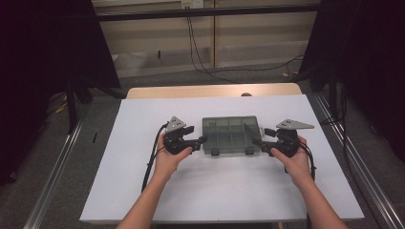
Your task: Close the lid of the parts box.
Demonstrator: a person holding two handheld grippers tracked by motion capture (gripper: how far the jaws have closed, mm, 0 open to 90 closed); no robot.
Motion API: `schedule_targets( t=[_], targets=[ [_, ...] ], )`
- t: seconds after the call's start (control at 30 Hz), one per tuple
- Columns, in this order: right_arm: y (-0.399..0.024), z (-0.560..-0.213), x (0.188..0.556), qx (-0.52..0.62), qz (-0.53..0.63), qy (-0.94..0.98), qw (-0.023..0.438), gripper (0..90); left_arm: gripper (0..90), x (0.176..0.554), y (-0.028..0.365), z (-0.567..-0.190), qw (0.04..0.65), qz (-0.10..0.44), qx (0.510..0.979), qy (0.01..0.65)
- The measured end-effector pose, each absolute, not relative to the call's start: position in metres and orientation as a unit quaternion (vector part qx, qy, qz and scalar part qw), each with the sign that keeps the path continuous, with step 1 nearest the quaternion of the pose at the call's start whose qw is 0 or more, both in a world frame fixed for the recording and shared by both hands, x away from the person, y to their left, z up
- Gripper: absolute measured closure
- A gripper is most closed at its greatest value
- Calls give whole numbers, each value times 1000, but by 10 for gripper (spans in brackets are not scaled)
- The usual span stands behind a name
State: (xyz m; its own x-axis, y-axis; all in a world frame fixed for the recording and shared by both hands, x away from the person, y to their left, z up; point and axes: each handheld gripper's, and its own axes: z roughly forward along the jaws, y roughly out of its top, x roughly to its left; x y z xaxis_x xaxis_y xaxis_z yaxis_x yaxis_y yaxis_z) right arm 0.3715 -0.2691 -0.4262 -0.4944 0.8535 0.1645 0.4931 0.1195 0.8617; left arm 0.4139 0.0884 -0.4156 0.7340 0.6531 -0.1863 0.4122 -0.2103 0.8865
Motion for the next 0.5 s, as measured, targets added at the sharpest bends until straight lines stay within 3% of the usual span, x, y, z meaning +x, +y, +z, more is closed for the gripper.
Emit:
schedule_targets(
  t=[0.5],
  targets=[
    [-266,-427,362,457,478,724,195,215,121,406,100,-416,529,123,765,345]
  ],
)
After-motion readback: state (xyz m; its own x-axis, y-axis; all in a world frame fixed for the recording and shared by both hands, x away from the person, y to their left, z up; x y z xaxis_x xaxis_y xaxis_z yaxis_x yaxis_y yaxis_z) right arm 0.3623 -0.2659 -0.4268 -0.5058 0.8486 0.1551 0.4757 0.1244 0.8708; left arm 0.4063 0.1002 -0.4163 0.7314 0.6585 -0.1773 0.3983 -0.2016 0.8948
